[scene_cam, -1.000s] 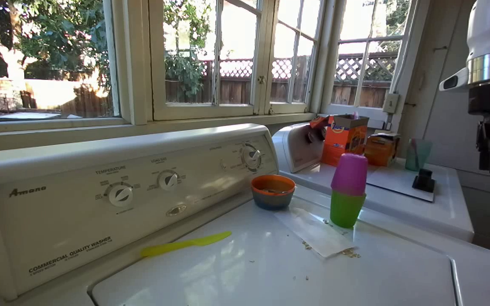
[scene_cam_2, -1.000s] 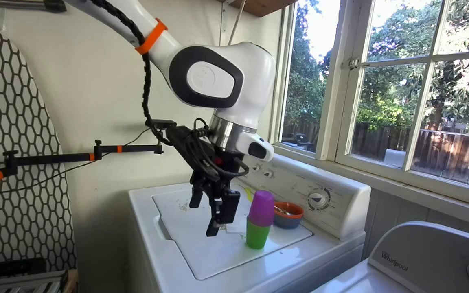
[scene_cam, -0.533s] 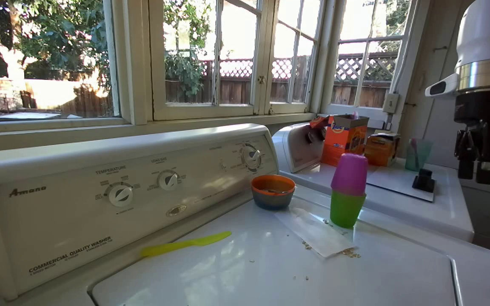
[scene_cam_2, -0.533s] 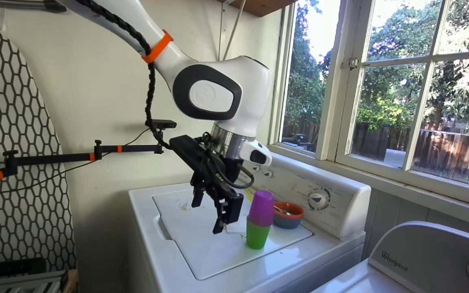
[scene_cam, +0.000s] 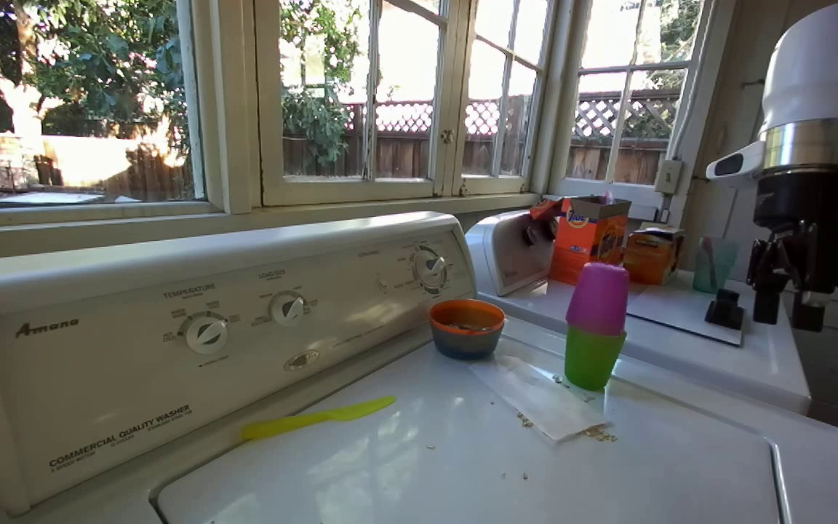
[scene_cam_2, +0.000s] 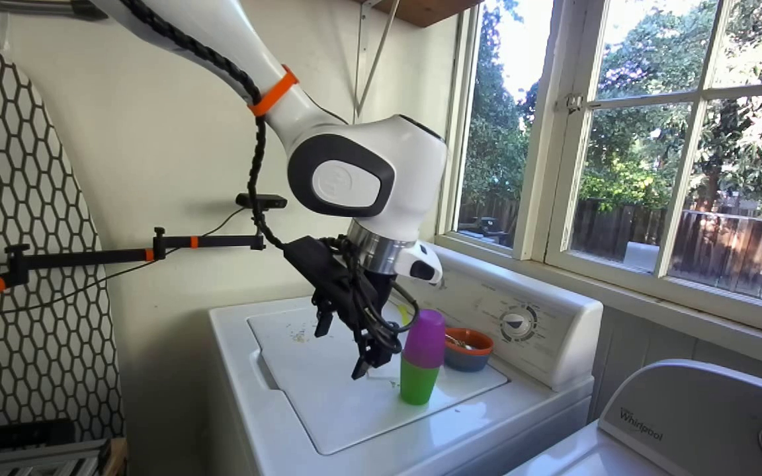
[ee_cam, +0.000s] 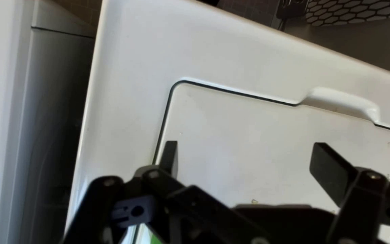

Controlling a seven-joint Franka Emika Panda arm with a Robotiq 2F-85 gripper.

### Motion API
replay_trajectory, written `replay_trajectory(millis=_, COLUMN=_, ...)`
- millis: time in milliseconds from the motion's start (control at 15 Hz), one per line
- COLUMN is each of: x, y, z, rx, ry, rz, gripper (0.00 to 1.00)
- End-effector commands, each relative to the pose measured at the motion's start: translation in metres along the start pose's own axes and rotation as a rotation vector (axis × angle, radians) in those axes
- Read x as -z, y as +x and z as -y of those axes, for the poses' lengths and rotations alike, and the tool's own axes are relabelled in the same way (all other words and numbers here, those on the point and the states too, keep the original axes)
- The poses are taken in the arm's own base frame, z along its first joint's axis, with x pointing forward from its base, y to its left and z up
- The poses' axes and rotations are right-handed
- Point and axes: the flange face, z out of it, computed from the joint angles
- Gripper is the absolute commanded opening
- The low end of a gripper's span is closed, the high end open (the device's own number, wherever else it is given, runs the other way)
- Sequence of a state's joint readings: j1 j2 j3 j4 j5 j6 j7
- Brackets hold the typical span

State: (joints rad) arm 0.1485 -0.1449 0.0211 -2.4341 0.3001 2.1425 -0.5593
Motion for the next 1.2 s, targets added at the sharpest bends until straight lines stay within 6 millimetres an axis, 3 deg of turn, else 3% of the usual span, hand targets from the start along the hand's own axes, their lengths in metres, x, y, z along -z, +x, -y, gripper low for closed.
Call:
replay_trajectory(millis=0, x=-0.0042, y=0.0082, z=0.0075, rx=0.058, ry=0.035, rz=-0.095, gripper=1.0)
replay_trajectory(millis=200, x=-0.0028, y=0.0134, z=0.0113, rx=0.101, ry=0.0, rz=-0.183, gripper=1.0)
replay_trajectory(millis=1133, x=0.0025, y=0.0174, z=0.0095, rx=0.1, ry=-0.005, rz=-0.158, gripper=1.0)
